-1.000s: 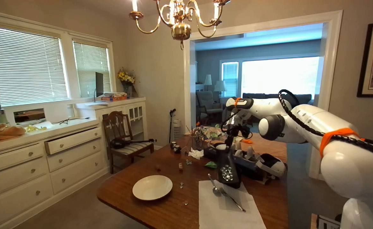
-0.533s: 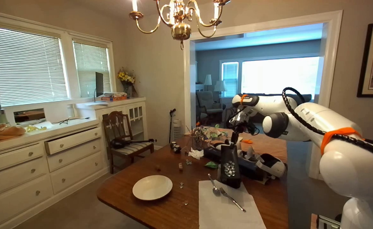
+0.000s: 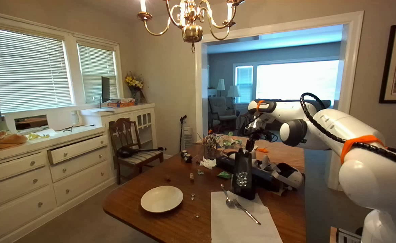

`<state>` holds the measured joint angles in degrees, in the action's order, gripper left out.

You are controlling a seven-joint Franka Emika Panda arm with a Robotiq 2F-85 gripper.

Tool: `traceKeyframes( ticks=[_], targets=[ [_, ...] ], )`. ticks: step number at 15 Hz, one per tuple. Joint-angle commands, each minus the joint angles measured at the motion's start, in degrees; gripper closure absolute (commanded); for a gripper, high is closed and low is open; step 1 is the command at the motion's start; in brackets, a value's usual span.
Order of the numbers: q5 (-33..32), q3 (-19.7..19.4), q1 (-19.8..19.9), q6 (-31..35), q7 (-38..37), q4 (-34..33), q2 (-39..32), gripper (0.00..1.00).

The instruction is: Put the glass marbles in the black mug cup

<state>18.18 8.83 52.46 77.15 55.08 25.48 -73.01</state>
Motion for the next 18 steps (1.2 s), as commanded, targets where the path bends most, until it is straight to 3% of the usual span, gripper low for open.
traceKeyframes(
  ticks=[1, 3, 4, 6, 7, 18],
  targets=[
    [0.2, 0.4, 0.6, 1.2, -1.9, 0.0, 0.4, 0.98],
    [-0.2, 0.2, 0.2, 2.1, -2.1, 0.0, 0.4, 0.98],
    [-0.3, 0.4, 0.1, 0.7, -1.1, 0.0, 0.1, 0.93],
    [-0.3, 0.4, 0.1, 1.2, -1.3, 0.0, 0.1, 0.93],
    [-0.3, 0.4, 0.1, 1.2, -1.3, 0.0, 0.1, 0.98],
    [1.1, 1.7, 1.8, 0.8, -1.9, -0.1, 2.5, 0.98]
  ],
)
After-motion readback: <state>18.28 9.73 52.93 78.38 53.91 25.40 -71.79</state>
